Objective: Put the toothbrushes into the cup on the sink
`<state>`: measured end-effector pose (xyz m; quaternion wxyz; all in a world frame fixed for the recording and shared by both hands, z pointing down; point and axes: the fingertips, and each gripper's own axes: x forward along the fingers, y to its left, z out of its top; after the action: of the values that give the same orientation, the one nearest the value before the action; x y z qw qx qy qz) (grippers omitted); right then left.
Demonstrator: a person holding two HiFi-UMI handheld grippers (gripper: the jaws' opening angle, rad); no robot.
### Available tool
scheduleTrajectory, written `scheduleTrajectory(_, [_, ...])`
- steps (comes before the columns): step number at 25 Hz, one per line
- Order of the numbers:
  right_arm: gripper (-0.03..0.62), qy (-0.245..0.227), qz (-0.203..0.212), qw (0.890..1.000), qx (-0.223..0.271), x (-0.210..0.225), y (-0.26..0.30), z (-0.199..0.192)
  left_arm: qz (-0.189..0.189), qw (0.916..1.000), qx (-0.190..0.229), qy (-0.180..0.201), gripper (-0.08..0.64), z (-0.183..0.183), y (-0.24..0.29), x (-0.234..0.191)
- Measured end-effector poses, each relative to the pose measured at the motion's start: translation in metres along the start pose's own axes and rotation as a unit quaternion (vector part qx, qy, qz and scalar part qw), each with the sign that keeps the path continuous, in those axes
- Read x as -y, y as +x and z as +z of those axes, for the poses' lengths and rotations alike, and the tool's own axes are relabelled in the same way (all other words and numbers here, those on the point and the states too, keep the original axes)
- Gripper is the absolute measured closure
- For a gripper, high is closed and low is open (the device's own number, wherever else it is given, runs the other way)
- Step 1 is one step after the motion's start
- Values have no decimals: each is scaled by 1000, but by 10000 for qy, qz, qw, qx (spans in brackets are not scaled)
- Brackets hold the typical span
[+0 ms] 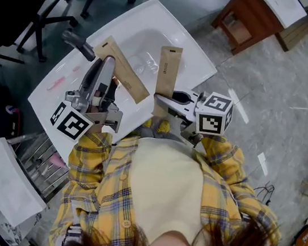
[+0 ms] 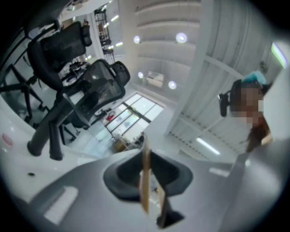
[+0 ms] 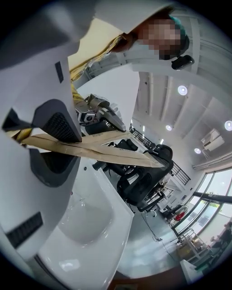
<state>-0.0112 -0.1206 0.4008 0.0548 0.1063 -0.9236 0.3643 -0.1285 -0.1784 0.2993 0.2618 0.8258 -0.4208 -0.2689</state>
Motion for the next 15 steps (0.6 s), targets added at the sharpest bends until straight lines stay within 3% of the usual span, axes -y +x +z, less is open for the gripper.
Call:
scheduleTrajectory(6, [549, 16, -81, 9999, -71, 2, -1, -6, 318, 9915, -18, 1258, 497, -4, 9, -11])
scheduleTrajectory(15, [549, 21, -175, 9997, -185, 5, 0, -13, 514, 9748, -16, 2170, 497, -21, 26, -34])
